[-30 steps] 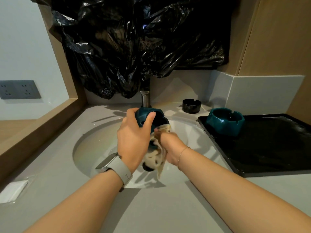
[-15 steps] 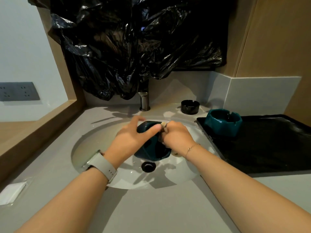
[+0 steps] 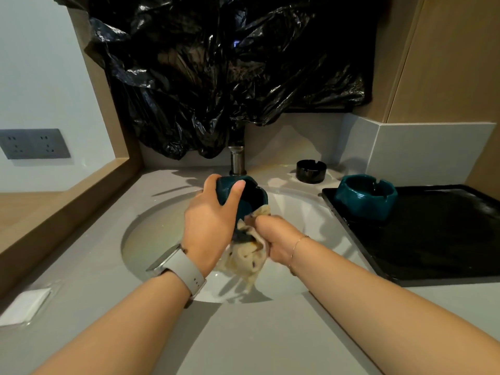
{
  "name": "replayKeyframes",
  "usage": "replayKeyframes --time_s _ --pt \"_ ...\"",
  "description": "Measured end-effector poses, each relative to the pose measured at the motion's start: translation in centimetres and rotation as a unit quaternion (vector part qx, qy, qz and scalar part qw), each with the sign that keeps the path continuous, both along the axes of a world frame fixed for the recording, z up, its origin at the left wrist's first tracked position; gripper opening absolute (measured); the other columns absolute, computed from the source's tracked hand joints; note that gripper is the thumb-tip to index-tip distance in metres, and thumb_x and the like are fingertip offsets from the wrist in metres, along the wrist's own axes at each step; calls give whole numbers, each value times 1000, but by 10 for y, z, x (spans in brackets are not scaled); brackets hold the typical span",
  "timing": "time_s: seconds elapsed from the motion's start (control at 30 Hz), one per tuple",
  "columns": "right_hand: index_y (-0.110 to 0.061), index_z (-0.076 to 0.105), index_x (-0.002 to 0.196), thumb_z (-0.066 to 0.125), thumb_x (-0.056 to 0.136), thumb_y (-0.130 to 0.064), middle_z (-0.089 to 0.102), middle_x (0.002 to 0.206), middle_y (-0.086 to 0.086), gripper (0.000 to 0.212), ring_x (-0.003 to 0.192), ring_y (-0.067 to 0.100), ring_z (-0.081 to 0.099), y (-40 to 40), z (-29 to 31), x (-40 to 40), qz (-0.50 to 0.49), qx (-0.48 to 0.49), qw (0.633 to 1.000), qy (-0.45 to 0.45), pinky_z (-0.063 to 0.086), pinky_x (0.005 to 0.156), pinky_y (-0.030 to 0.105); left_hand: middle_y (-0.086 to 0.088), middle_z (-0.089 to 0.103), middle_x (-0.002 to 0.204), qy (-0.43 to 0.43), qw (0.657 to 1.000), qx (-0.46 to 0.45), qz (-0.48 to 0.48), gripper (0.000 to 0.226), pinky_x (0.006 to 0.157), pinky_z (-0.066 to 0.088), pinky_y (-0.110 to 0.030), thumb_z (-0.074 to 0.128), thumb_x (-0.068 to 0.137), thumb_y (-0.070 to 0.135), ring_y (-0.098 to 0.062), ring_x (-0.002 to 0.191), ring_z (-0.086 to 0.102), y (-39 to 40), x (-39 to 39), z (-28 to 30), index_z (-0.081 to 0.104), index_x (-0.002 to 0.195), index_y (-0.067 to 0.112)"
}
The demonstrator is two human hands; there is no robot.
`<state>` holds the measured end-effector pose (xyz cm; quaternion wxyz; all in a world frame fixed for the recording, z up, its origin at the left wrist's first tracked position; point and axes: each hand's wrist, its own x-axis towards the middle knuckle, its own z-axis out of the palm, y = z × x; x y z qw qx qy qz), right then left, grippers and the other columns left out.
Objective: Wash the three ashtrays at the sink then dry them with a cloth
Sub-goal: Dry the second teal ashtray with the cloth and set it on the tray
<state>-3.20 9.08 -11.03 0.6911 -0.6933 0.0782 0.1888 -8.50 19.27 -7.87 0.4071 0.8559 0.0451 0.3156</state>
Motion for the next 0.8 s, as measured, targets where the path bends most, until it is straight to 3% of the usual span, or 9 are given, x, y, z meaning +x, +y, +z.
replayKeyframes --time_s 0.07,0.13,0.2,0.3,0.43,0.5,0.6,0.7,0.8 --pt "-16 65 82 61 88 -19 66 80 5 8 78 23 64 -15 17 5 -50 -183 971 -146 52 71 29 10 60 93 8 1000 -22 -9 39 73 46 -27 47 96 56 -14 88 59 -4 -1 -1 53 118 24" --pt "-19 59 72 57 89 -20 61 73 2 18 70 20 60 -22 26 3 -66 -257 940 -213 50 65 28 9 63 96 10 998 -56 -15 46 75 47 -26 48 94 59 -14 91 61 -7 -1 -1 54 122 22" --pt "-15 66 89 60 89 -26 68 88 8 13 84 26 64 -15 18 1 -68 -184 966 -170 55 79 35 6 63 100 -4 999 -52 -4 50 81 50 -30 49 93 59 -16 94 60 -7 -2 -1 53 126 21" --pt "-8 61 114 52 95 -23 68 110 14 26 98 30 64 7 4 -12 -16 55 998 37 52 92 43 2 63 105 -43 998 -39 18 52 87 53 -38 49 94 56 -20 98 61 -4 -1 0 51 130 19" --pt "-10 59 90 41 101 -20 63 89 12 23 75 27 61 16 7 -16 16 172 980 96 53 72 40 7 62 104 -68 995 -78 -14 49 85 53 -34 49 95 55 -14 97 62 -2 -1 -1 47 130 22" --pt "-6 62 93 48 98 -17 65 88 13 18 79 29 62 8 11 -6 -21 104 993 60 54 72 39 10 64 101 -20 990 -131 -52 44 81 56 -30 56 94 51 -10 94 64 -3 0 -4 44 127 24" --pt "-11 58 84 57 90 -14 64 84 11 7 84 29 61 -19 22 9 -63 -148 984 -76 50 74 33 4 66 107 102 972 -172 -125 47 76 55 -24 70 87 42 -10 95 66 -1 4 -3 44 123 24" --pt "-22 44 78 51 89 -8 51 70 2 19 65 22 51 -50 41 6 34 -392 889 -235 36 50 25 -3 69 106 173 958 -161 -162 54 75 57 -28 69 84 52 -14 94 68 5 5 0 47 126 27" --pt "-26 36 64 48 89 -6 45 67 2 33 70 27 52 -52 52 -5 104 -488 822 -275 33 46 26 3 66 107 211 954 -97 -191 47 68 57 -27 59 86 61 -12 95 66 6 5 0 49 124 34"
